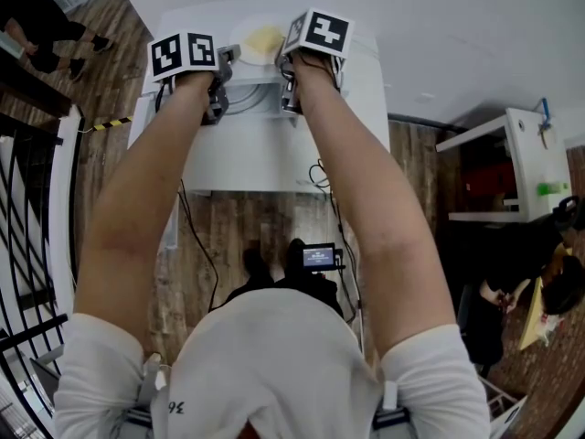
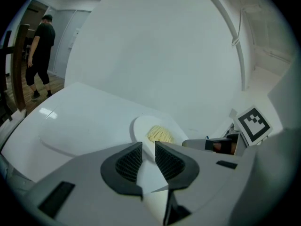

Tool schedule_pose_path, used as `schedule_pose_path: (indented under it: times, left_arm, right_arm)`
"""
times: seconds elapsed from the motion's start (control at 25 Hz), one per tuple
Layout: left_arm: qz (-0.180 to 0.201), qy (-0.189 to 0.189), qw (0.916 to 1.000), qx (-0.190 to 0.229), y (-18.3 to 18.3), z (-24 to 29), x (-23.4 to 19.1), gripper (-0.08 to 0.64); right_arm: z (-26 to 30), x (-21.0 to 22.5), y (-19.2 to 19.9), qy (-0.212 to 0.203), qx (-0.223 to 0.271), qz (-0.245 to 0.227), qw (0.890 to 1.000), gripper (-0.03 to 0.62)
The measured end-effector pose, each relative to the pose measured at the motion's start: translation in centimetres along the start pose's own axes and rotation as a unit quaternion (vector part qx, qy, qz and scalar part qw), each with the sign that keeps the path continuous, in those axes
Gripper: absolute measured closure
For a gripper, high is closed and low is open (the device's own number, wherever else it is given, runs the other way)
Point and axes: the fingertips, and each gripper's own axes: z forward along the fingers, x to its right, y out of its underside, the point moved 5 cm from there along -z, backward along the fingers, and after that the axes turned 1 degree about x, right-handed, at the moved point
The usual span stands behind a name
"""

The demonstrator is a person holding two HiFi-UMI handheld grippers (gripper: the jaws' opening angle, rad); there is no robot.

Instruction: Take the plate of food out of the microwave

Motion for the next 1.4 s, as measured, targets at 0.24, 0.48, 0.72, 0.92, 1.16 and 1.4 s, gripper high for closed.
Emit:
schedule_pose_path:
  times: [0.24, 0.48, 0.72, 0.92, 1.16, 1.4]
  left_arm:
    - [0.003, 0.014, 0.9999, 0.008, -0.1, -0.1, 0.2, 0.492]
    - [0.007, 0.02, 0.9995, 0.023, -0.6, -0.6, 0.0, 0.492]
    - [0.035, 0.041, 0.9965, 0.064, -3.4, -2.7, 2.0, 0.492]
    - [0.059, 0.068, 0.9919, 0.09, -5.1, -5.0, 4.7, 0.494]
    - [0.086, 0.093, 0.9864, 0.104, -5.2, -7.6, 7.0, 0.494]
    - [0.107, 0.119, 0.9801, 0.118, -3.9, -10.3, 9.3, 0.494]
  right_arm:
    - [-0.3, 0.2, -0.4, -0.003, 0.014, -0.008, 1.0, 0.517]
    - [-0.8, -0.3, -1.2, -0.01, 0.034, -0.014, 0.999, 0.518]
    - [-3.4, -1.6, -3.3, -0.025, 0.074, -0.045, 0.996, 0.518]
    - [-6.0, -3.1, -4.4, -0.05, 0.1, -0.061, 0.992, 0.518]
    - [-9.2, -4.5, -4.8, -0.089, 0.125, -0.096, 0.984, 0.518]
    - [-13.0, -4.6, -4.3, -0.123, 0.149, -0.107, 0.975, 0.518]
